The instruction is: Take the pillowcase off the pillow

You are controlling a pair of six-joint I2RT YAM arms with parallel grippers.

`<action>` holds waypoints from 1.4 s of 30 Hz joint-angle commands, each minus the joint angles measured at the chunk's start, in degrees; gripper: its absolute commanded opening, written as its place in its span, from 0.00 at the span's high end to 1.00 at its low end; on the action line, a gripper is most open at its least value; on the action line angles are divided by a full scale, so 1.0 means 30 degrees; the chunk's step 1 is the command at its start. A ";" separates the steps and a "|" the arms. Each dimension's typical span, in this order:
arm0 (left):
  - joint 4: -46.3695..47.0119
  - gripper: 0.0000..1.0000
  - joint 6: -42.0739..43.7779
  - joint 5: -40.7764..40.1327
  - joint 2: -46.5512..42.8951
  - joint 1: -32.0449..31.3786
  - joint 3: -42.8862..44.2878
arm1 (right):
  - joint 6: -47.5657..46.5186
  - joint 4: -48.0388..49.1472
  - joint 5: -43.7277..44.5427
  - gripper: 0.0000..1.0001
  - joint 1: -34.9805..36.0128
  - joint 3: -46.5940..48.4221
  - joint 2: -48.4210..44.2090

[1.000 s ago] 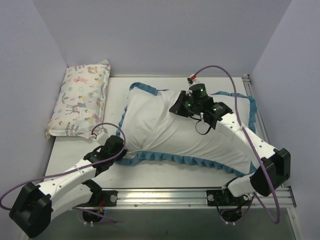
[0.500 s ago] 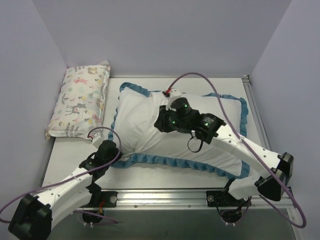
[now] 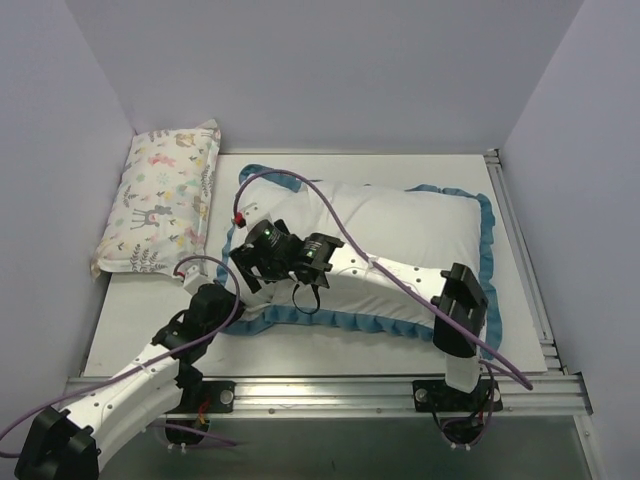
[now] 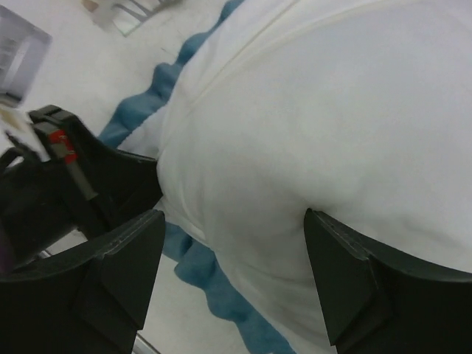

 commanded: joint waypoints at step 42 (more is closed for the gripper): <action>0.0688 1.00 -0.0542 -0.1623 0.6086 0.0072 0.4677 | 0.3531 0.0732 -0.3835 1.00 -0.3834 -1.1343 -1.0428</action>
